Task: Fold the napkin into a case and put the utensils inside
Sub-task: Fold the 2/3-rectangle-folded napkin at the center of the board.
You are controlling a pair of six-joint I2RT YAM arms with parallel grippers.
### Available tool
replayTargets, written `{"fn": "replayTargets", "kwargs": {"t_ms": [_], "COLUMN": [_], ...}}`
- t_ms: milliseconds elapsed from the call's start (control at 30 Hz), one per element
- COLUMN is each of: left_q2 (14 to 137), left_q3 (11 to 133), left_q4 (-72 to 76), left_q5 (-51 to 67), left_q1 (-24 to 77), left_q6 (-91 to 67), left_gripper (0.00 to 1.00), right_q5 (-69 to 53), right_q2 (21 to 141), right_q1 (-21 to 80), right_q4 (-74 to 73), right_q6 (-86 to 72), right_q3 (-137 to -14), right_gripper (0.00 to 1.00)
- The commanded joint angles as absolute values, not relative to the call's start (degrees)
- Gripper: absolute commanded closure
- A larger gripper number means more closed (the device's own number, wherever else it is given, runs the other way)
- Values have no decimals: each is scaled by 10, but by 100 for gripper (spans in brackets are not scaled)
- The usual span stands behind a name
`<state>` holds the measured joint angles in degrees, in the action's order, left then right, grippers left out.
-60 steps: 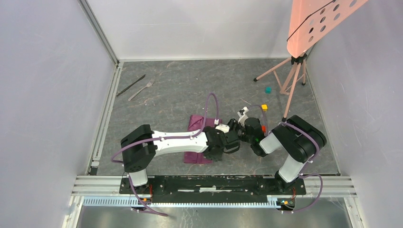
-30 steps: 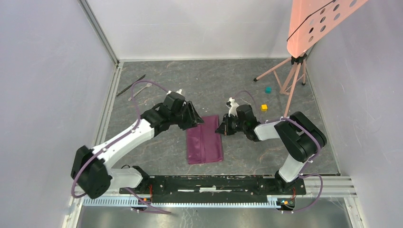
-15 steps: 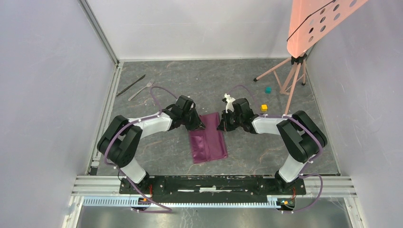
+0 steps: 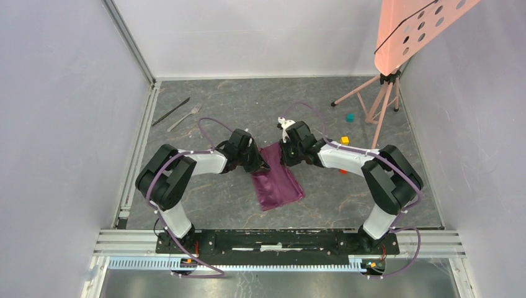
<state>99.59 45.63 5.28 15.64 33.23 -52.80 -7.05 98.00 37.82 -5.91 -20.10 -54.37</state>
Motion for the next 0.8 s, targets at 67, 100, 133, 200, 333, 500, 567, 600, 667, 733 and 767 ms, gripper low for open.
{"fn": "replayTargets", "kwargs": {"t_ms": [67,100,133,200,333,500,567,600,667,733,767], "left_q2": [1010,1012,1014,1013,1012,1000,984,971,940,905,886], "left_q3": [431,431,430,428,428,431,436,438,439,439,441], "left_q4": [65,66,66,71,75,72,57,47,29,11,-4], "left_q5": [134,135,134,134,136,144,151,156,162,169,170], "left_q1": [331,331,331,331,331,332,332,331,331,331,331], "left_q6": [-518,-519,-519,-519,-515,-509,-503,-498,-493,-489,-483], "left_gripper": [98,98,98,98,98,97,93,90,80,69,64], "right_q5": [-12,-13,-20,-62,-132,-150,-142,-138,-131,-121,-117], "right_q2": [978,983,987,996,995,987,983,980,975,970,969], "right_q1": [422,428,433,434,433,433,432,431,430,430,430], "right_q4": [-109,-109,-104,-70,56,159,158,157,152,144,138], "right_q6": [-228,-236,-245,-283,-368,-437,-438,-435,-426,-417,-410], "right_q3": [-611,-615,-617,-605,-550,-495,-486,-481,-475,-473,-475], "right_gripper": [100,100,100,100,100,100,100,100,100,100,100]}}
